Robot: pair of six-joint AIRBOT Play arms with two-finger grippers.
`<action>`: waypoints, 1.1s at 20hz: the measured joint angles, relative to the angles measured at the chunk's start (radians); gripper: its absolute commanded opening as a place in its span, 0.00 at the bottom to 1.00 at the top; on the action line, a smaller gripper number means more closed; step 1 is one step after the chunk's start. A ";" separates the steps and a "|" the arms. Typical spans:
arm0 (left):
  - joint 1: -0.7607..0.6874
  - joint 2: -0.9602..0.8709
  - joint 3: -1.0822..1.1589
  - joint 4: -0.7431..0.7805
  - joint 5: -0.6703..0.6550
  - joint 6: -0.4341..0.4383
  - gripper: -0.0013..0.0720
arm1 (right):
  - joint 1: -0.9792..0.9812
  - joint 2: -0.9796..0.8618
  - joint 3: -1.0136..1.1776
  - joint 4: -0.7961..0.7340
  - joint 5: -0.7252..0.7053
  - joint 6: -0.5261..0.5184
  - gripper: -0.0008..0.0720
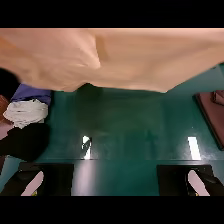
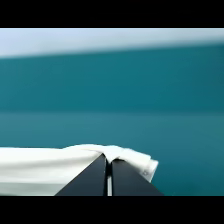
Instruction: Fold the shirts.
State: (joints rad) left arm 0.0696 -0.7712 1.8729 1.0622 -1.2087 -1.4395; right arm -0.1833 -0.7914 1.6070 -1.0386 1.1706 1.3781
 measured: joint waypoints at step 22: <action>0.000 -0.496 -0.391 0.022 0.018 -0.003 0.05 | 0.031 -0.580 -0.013 -0.236 0.295 0.090 0.03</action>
State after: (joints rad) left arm 0.0692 -1.2675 1.4815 1.0840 -1.1904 -1.4429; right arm -0.1520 -1.3712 1.5940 -1.2747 1.4658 1.4681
